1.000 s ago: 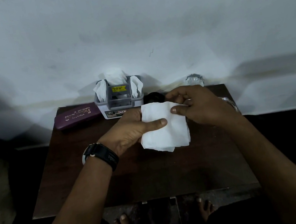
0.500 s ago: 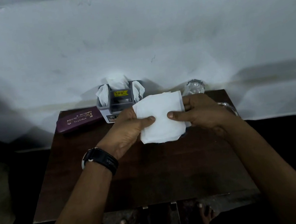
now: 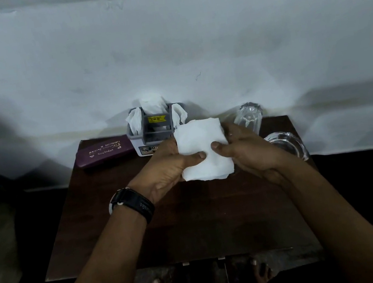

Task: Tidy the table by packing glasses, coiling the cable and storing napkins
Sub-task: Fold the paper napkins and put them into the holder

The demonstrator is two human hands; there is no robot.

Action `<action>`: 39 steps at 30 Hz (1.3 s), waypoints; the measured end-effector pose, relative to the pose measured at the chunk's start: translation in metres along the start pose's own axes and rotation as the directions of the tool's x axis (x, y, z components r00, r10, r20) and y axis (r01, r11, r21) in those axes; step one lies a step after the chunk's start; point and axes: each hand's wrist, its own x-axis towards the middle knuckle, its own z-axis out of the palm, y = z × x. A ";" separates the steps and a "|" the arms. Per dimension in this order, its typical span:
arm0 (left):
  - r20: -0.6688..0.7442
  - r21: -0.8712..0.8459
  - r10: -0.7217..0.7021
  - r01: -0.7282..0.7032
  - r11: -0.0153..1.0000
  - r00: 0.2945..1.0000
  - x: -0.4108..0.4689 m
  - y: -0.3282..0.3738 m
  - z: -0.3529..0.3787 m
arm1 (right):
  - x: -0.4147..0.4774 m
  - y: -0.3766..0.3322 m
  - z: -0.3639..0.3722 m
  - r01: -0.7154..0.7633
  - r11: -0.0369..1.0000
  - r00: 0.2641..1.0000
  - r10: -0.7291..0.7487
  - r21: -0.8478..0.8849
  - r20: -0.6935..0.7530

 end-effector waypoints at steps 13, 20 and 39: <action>-0.092 0.018 -0.021 0.022 1.000 0.996 -0.003 0.005 0.005 | 0.002 0.000 0.000 -0.039 0.993 0.999 0.043 0.109 -0.033; -0.184 0.109 -0.015 0.036 0.993 0.983 -0.006 0.011 -0.003 | -0.004 -0.001 -0.005 0.014 0.996 0.997 -0.007 0.084 -0.077; -0.080 -0.100 -0.080 0.072 0.992 0.994 -0.001 0.017 -0.011 | -0.002 -0.007 0.000 0.041 0.973 0.984 0.000 0.228 -0.177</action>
